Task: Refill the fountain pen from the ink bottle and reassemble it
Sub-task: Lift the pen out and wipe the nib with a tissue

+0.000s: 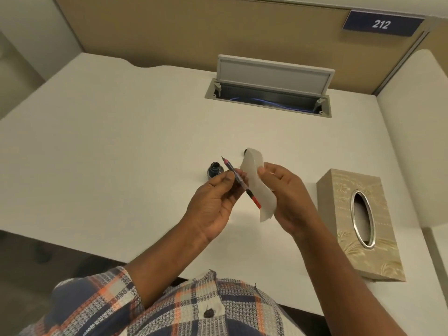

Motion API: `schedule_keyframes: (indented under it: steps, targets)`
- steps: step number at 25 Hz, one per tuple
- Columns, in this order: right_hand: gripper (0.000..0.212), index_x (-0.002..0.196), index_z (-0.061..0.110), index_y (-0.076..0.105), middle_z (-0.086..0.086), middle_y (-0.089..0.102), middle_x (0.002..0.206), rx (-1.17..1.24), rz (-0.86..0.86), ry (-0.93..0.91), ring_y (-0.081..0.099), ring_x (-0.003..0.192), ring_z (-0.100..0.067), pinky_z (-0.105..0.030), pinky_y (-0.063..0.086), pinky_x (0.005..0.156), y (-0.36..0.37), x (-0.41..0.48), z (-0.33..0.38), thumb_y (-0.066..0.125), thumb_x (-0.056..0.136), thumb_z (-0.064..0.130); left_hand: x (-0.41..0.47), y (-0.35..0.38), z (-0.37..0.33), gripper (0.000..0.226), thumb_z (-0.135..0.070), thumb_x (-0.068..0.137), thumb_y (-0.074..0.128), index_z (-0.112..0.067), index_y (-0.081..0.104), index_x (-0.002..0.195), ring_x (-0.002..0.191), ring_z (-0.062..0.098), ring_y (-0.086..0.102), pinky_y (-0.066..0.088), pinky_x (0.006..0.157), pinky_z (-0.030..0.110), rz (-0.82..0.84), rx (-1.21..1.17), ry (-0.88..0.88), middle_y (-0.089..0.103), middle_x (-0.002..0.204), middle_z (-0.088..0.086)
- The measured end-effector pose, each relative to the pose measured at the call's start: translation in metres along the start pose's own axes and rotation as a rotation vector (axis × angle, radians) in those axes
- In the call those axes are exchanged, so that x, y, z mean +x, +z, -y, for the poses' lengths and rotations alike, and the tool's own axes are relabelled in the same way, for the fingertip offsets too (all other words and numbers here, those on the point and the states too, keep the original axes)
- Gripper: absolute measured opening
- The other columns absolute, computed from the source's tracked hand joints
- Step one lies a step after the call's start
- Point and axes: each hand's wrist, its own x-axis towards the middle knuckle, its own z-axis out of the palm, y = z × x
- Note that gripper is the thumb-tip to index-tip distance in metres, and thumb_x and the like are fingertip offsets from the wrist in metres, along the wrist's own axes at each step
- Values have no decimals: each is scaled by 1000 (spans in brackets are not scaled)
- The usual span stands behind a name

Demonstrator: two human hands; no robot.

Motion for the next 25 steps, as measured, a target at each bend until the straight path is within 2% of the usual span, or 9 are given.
schedule_keyframes:
  steps: [4,6,9,12,15,17,19,22,25]
  targets:
    - [28,114,15,61,-7,66,108,-18,86,62,62,96,-21,-45,56,85,29,-6,-13,62,91,30,-7,-10,-9,21,-4,93,48,4,66,101,98,22,67,55,89,32,-2,30,41,71,105,13]
    - [25,114,18,58,-7,65,113,-2,121,94,65,100,-26,-51,57,85,35,-8,-17,61,92,29,-12,-14,-13,21,-6,94,47,1,67,99,93,19,69,56,86,29,-4,60,56,72,102,11]
    - [15,106,14,61,-8,68,102,-66,75,-34,66,89,-28,-41,59,73,40,-10,-19,62,92,18,-23,-23,-23,22,-6,95,46,2,66,96,90,19,67,56,87,28,-10,68,79,70,97,11]
    - [4,85,14,67,-3,66,82,-169,-178,-104,59,75,-20,-31,48,64,42,-1,-18,65,86,12,-38,-33,-36,21,-4,94,46,2,66,90,90,23,69,56,87,30,-53,22,125,72,89,11]
    - [19,70,24,68,4,66,76,-221,-267,-188,58,71,-12,-28,45,63,56,6,-12,65,83,11,-52,-42,-46,23,-5,93,48,-1,69,88,94,27,69,56,88,33,-67,38,143,73,90,12]
    - [14,82,32,70,8,71,96,-209,-172,-218,64,87,-7,-24,49,74,71,5,-11,66,85,19,-58,-46,-48,22,-7,92,50,-3,72,88,100,29,68,54,91,37,-66,56,140,73,99,14]
    - [14,92,23,74,2,71,108,-54,-4,-144,64,101,-14,-28,50,80,85,0,-13,60,91,27,-60,-51,-49,20,-7,91,52,-2,70,95,106,31,66,52,95,40,-77,57,134,70,110,17]
    - [14,97,14,74,-3,74,101,-61,68,-143,68,90,-15,-29,52,69,93,-5,-20,62,90,13,-61,-56,-46,19,-5,90,52,-2,70,97,106,28,66,52,95,39,-98,40,149,71,108,14]
    - [33,109,16,67,-5,72,104,-82,129,-177,71,91,-18,-32,58,74,91,-5,-24,69,81,-2,-63,-59,-45,20,-5,90,53,-6,73,93,101,25,69,56,86,34,-134,70,150,73,103,11]
